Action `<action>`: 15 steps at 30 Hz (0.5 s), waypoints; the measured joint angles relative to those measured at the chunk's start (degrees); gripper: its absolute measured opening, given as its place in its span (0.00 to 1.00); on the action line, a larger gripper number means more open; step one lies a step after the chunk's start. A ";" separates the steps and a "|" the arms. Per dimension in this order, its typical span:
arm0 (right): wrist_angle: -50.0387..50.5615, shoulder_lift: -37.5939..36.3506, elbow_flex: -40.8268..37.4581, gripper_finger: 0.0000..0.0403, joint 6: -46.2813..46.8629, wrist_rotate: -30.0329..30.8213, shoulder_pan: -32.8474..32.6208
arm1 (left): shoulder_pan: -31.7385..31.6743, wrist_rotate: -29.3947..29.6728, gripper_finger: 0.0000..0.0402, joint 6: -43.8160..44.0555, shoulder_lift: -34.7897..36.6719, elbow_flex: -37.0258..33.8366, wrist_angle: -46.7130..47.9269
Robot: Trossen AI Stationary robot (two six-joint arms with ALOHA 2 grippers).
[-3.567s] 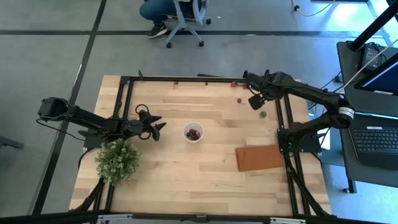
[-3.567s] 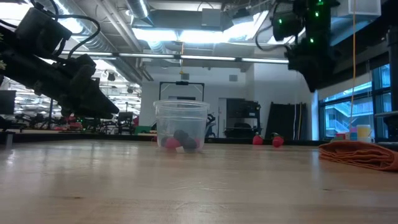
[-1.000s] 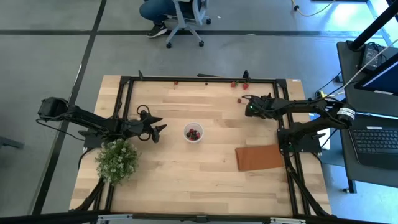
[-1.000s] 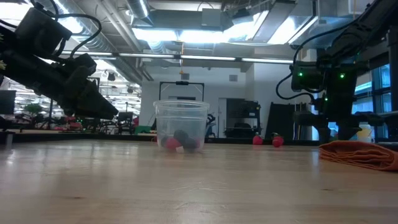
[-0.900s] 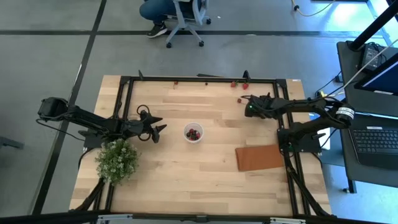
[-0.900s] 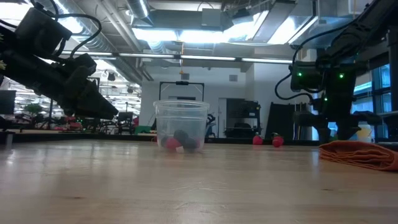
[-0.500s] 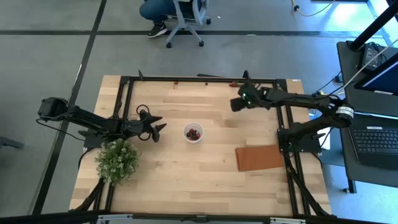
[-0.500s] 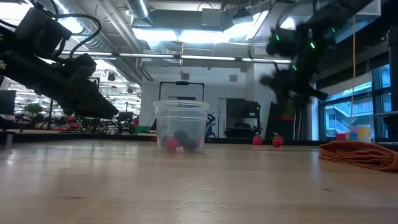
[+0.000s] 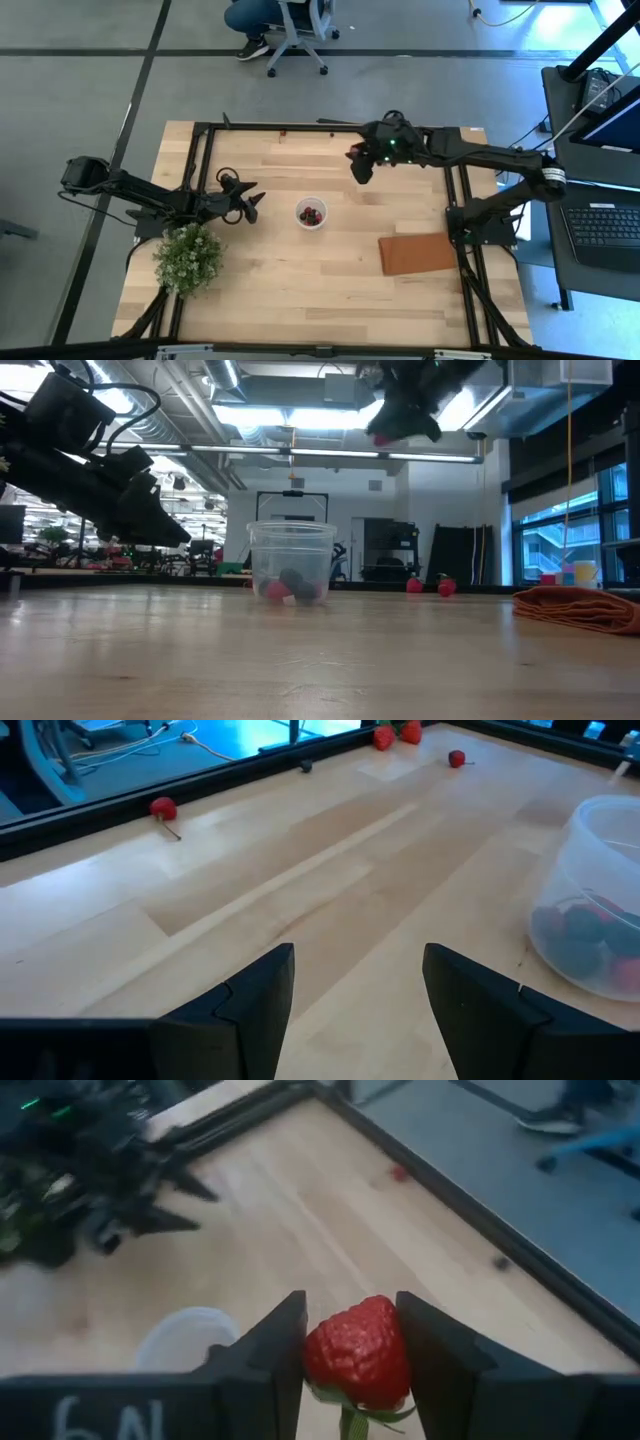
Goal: Pick and placing Produce into tupperware
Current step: Put the bottom strawberry into the bin
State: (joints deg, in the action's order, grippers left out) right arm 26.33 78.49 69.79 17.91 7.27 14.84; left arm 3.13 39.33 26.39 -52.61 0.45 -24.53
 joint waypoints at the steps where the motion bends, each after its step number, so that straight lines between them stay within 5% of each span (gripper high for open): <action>1: -0.05 0.82 1.13 0.34 -0.91 0.01 -0.77 | -0.01 0.00 0.53 0.01 0.00 0.00 0.00; 15: -0.45 21.60 13.65 0.35 -12.13 -10.20 -9.28 | 0.01 0.00 0.53 0.09 0.01 0.00 0.04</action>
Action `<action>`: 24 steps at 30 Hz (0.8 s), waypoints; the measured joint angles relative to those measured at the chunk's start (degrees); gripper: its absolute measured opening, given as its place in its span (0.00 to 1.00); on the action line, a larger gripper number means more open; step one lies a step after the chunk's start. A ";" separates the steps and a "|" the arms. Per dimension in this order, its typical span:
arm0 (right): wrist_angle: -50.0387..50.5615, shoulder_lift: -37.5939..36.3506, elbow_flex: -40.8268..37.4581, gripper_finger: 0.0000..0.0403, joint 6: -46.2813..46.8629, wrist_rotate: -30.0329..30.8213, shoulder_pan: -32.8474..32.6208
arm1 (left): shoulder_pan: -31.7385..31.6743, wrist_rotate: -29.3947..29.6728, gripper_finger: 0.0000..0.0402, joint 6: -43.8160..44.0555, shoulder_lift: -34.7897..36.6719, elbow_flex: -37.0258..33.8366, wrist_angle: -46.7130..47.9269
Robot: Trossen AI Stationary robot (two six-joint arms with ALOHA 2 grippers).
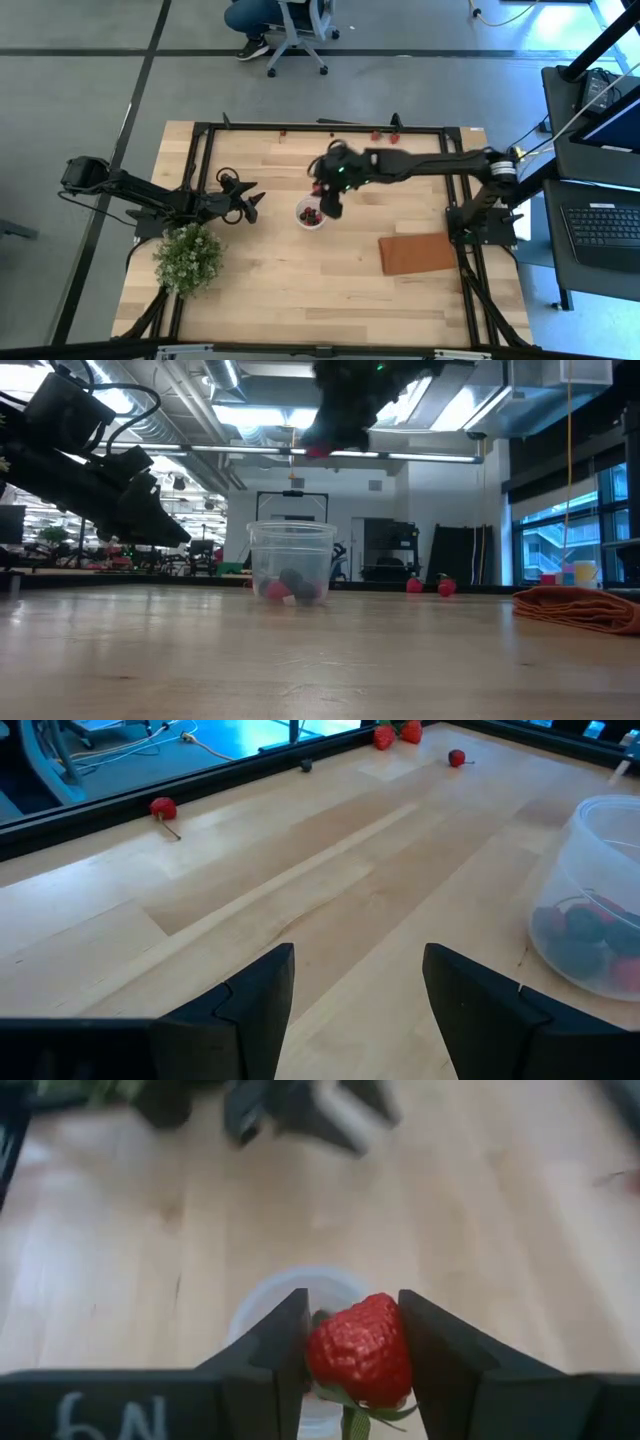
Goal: Pick and placing Produce into tupperware
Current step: Put the bottom strawberry into the bin
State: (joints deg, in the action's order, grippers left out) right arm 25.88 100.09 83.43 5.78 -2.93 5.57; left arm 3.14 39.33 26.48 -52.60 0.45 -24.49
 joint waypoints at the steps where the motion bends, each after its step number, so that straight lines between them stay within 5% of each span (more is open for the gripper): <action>1: 0.01 1.53 0.32 0.35 -0.32 -0.38 -0.55 | -0.02 0.00 0.53 0.02 -0.02 0.00 0.01; 12: 0.29 13.42 0.60 0.35 -3.17 -2.28 -3.78 | -0.01 0.00 0.53 0.26 -0.02 0.00 0.02; 24: -1.23 14.80 0.60 0.37 -3.04 -2.10 -3.32 | -0.01 0.00 0.53 0.32 -0.01 0.00 0.04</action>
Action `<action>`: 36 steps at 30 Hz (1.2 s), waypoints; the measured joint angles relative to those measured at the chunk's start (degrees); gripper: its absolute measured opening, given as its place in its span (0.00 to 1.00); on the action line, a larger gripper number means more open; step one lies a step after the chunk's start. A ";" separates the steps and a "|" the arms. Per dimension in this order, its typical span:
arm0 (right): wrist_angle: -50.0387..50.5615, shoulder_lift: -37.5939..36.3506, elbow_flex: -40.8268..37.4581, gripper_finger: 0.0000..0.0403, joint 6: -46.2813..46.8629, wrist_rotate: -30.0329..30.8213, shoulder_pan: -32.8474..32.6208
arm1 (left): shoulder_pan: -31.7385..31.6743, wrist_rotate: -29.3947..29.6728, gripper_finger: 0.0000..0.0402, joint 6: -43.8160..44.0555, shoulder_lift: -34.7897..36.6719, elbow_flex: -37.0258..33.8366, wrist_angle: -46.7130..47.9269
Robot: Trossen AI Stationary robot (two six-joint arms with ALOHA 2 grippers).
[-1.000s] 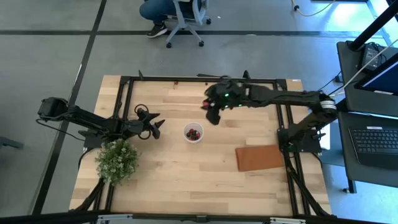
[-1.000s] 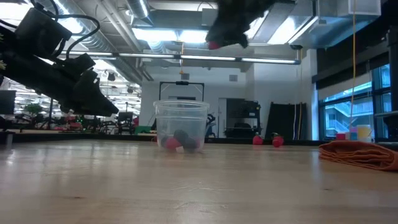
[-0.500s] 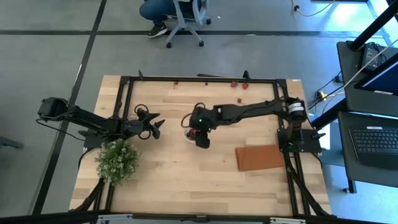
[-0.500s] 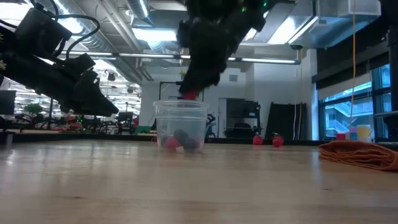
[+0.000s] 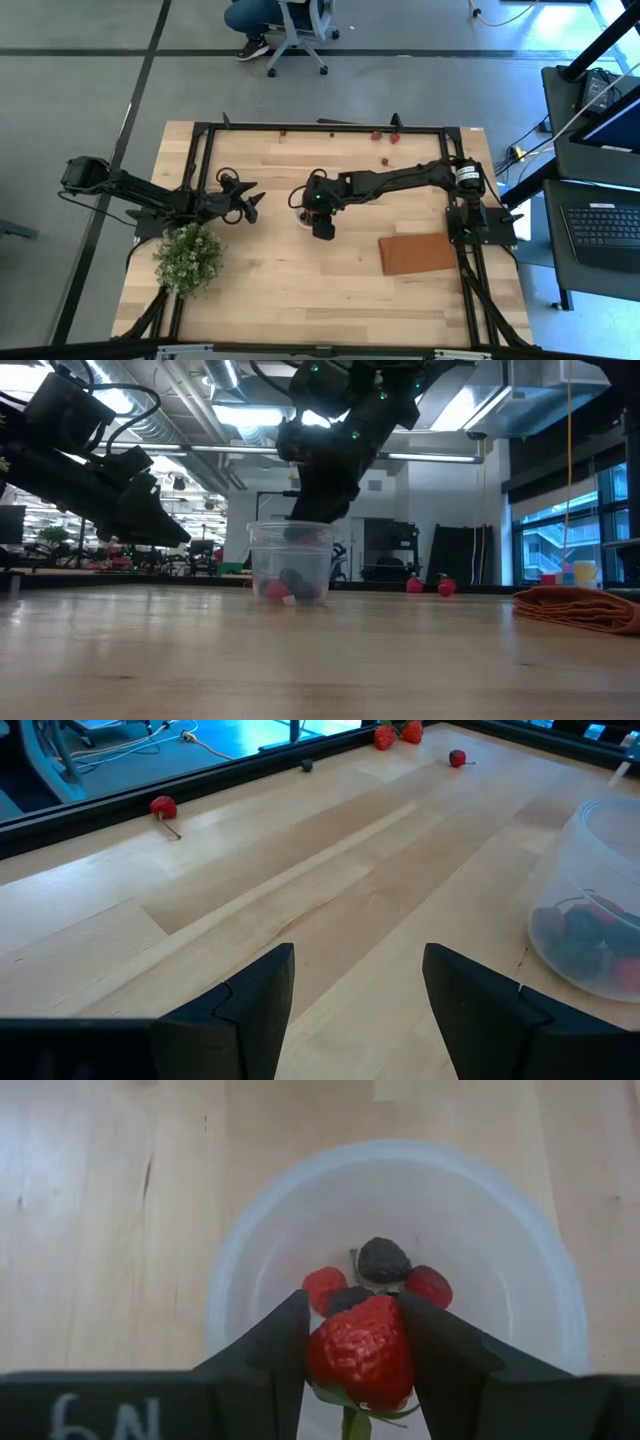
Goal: Pick and placing Produce into tupperware
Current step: Put the bottom strawberry into the bin, then put the bottom red cherry into the bin
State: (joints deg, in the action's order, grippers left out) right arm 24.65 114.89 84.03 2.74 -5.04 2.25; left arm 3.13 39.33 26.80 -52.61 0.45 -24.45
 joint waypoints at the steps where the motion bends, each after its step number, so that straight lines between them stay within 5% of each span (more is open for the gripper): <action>1: -0.02 0.00 0.00 0.37 -0.04 0.00 0.12 | -0.01 0.00 0.53 0.01 -0.01 0.00 0.00; 22: 0.31 -2.41 0.06 0.43 1.47 -0.06 0.91 | -0.01 0.00 0.53 0.01 -0.01 0.00 0.02; 36: 25.71 -21.29 3.76 0.43 -5.27 4.57 11.43 | 0.00 0.02 0.53 0.08 0.01 0.02 0.35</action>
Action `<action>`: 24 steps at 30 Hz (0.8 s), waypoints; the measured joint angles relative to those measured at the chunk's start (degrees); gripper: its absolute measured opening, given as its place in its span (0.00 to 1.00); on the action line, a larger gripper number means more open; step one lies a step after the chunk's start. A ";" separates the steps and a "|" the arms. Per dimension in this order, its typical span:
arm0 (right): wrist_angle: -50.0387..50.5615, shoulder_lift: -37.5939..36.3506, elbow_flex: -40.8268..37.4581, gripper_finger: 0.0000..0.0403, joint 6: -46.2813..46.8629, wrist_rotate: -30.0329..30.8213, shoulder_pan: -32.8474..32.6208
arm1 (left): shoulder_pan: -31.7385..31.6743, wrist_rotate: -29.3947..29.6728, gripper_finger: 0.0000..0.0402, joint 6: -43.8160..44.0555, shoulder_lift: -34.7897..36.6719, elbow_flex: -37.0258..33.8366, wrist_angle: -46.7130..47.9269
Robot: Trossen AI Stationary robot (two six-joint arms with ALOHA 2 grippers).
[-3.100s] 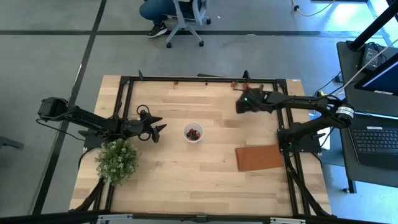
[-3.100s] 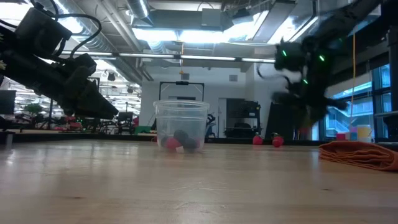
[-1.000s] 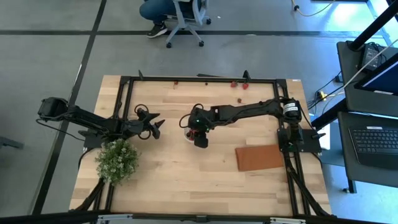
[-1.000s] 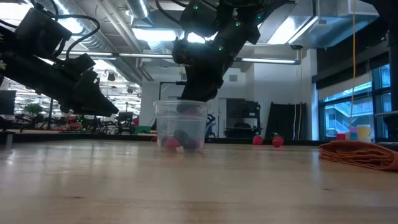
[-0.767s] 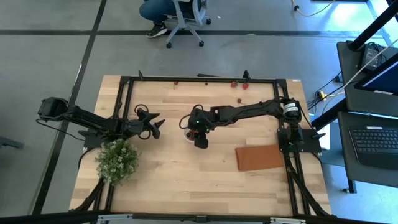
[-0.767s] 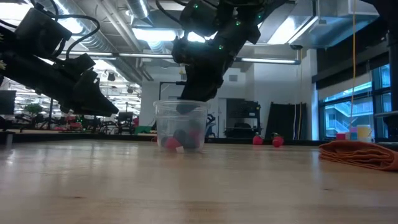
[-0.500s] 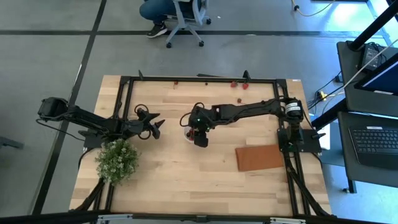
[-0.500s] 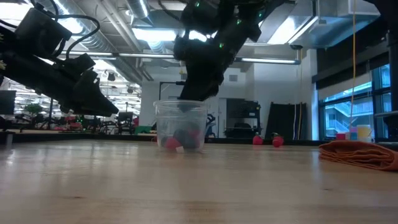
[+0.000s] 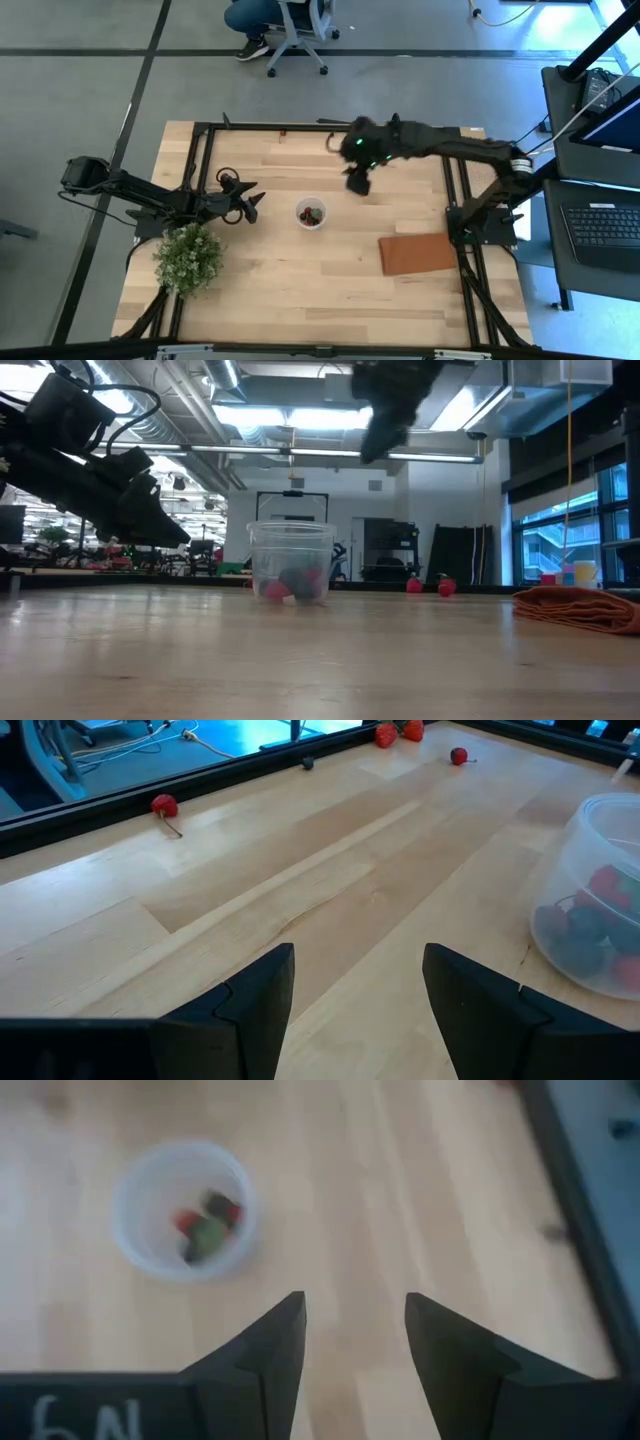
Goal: Pick and placing Produce into tupperware
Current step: Put the bottom red cherry into the bin
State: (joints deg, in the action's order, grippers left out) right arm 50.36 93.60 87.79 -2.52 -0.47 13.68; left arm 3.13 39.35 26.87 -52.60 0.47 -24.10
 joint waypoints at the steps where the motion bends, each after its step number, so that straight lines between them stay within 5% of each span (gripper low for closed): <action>1: 2.55 -1.30 0.00 0.43 -0.31 0.66 1.00 | 0.01 -0.02 0.53 0.01 0.00 0.00 0.04; 8: 10.64 -5.59 -0.02 0.43 1.81 11.40 6.55 | -0.01 -0.01 0.53 0.05 0.00 0.00 0.14; 17: 12.82 -1.92 -0.09 0.43 6.62 11.00 18.66 | 0.01 -1.73 0.53 0.20 0.00 0.00 0.65; 24: 14.06 5.55 -0.09 0.43 2.57 4.34 26.51 | 0.01 -4.47 0.53 0.20 0.00 0.00 2.27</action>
State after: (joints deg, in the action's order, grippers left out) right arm 64.42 99.15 87.70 0.05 3.87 40.19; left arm 3.14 34.88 27.07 -52.60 0.47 -21.83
